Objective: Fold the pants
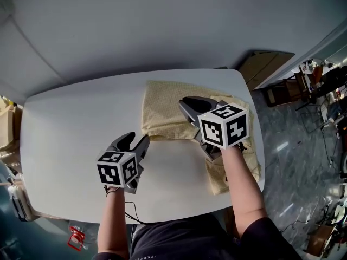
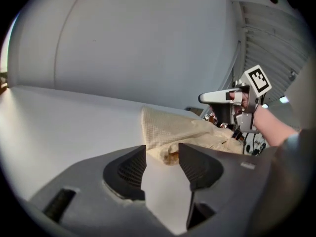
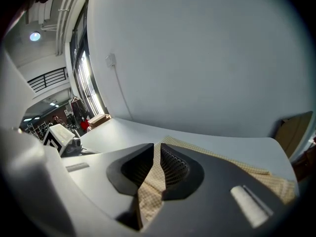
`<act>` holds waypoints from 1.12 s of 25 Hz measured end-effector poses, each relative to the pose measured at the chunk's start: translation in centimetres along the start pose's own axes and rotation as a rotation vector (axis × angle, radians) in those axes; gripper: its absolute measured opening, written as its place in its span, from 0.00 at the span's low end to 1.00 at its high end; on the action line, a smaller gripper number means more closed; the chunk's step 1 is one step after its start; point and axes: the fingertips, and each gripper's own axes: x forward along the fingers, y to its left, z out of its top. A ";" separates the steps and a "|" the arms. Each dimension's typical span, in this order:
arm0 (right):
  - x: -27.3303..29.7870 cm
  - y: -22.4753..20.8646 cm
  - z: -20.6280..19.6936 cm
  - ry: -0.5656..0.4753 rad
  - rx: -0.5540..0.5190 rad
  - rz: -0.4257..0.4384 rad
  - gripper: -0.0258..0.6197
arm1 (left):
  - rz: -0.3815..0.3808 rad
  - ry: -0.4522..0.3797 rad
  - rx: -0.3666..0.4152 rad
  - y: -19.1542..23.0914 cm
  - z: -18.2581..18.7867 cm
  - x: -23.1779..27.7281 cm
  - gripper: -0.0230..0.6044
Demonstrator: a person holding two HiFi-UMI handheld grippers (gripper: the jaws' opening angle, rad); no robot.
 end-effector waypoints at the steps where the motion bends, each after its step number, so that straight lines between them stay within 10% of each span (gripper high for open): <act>1: 0.2 -0.2 0.1 -0.002 0.003 0.005 0.11 | -0.025 -0.005 -0.042 -0.3 0.1 0.2 0.39; 9: -0.1 -1.7 -1.1 0.011 -0.019 0.007 0.10 | 0.038 -0.098 -0.358 1.6 0.6 1.7 0.51; 22: -6.6 -7.7 -6.4 0.009 0.096 -0.129 0.09 | 0.152 0.028 -0.344 1.6 -2.1 3.8 0.21; 28: -11.5 -13.0 -8.8 -0.021 0.236 -0.277 0.12 | 0.203 -0.002 -0.217 0.8 -0.9 3.5 0.11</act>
